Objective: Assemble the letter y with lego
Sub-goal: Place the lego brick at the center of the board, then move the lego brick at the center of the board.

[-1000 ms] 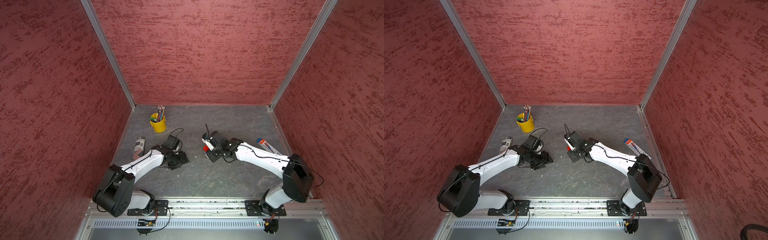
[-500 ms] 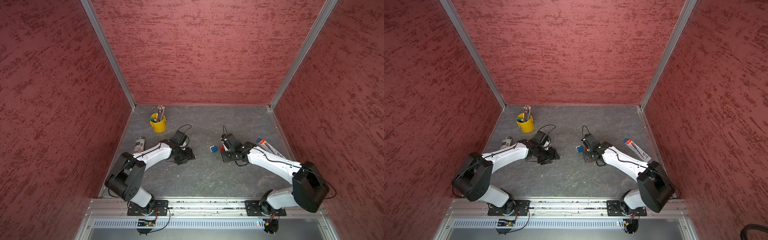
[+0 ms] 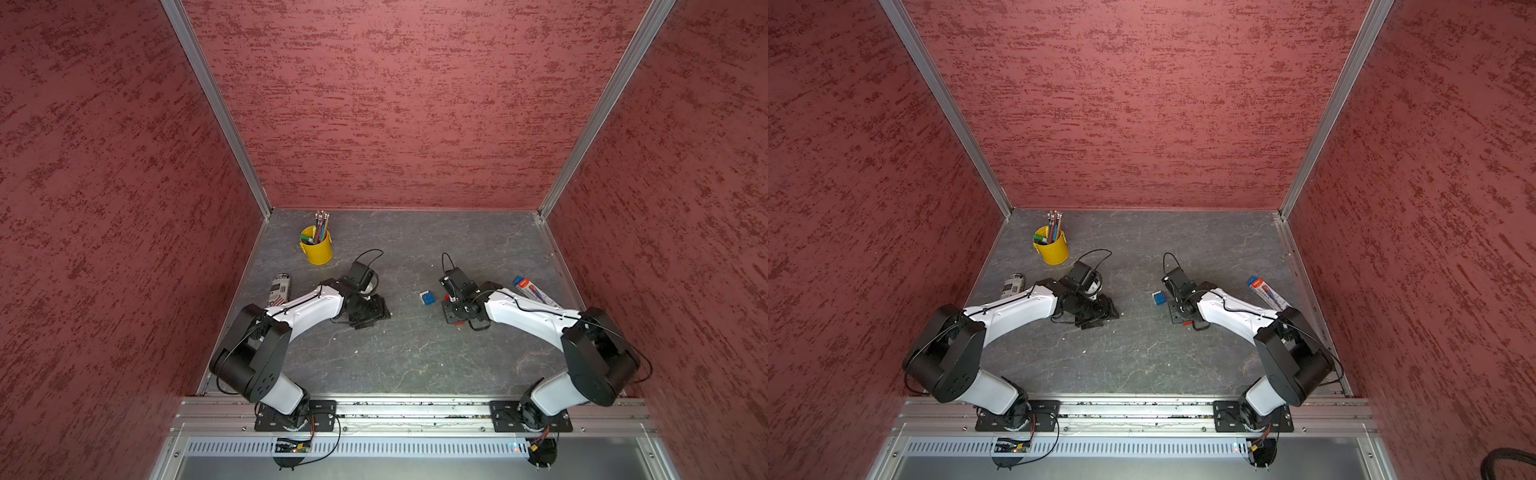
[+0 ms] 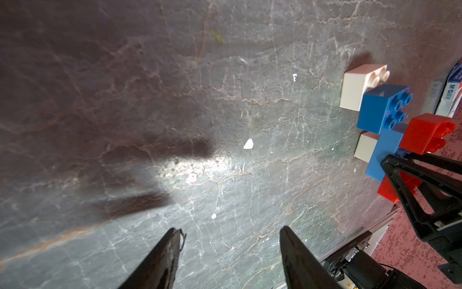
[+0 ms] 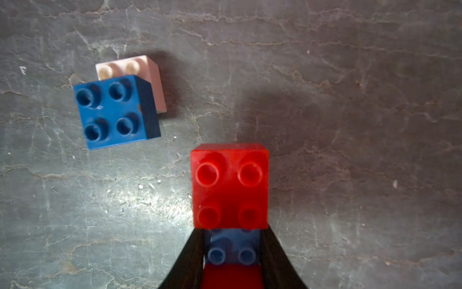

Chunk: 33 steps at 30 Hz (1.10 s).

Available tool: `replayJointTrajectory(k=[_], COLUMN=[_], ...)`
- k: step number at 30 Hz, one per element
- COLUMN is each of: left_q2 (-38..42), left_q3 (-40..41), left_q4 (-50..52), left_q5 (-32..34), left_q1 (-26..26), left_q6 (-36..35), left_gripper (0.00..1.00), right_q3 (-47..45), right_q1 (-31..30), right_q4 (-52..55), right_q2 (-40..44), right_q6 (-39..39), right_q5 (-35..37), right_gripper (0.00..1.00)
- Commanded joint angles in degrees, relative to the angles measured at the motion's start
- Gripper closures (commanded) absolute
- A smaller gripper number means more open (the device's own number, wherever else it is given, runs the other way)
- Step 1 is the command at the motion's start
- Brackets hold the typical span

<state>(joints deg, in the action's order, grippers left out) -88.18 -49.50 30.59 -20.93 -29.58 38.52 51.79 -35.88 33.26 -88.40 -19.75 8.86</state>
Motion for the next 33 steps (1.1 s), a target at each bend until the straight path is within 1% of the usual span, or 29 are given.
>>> replayJointTrajectory(k=[1,6,8,15,20,28,33], left_q2=[0.7,0.5,0.6,1.6,2.3,4.8,6.4], left_q3=[0.5,0.5,0.4,0.4,0.7,2.1,3.5], left_q4=[-0.5,-0.5,-0.5,-0.3,-0.3,-0.2,-0.1], left_q5=[0.4,0.2,0.2,0.2,0.4,1.4,1.9], left_q1=[-0.3,-0.3,-0.3,-0.2,-0.1,-0.1,0.1], left_q6=[-0.8,-1.0,-1.1,-1.2,-0.9,-0.2,0.6], left_gripper=[0.35,0.35,0.35,0.35,0.35,0.35,0.35], right_q3=[0.3,0.2,0.7,6.0,10.5,16.4,19.4], right_q1=[0.2,0.2,0.2,0.2,0.1,-0.6,-0.6], right_q4=[-2.0,-1.5,-0.9,2.8,3.8,1.5,0.5], right_q2=[-0.2,0.2,0.7,3.9,3.1,-4.7,-11.0], right_q6=[-0.7,-1.1,-1.0,-0.1,2.1,5.3,7.1], right_q5=[1.5,1.8,2.1,3.7,1.8,-3.9,-5.5], right_gripper=[0.63,0.47,0.44,0.42,0.39,0.35,0.34])
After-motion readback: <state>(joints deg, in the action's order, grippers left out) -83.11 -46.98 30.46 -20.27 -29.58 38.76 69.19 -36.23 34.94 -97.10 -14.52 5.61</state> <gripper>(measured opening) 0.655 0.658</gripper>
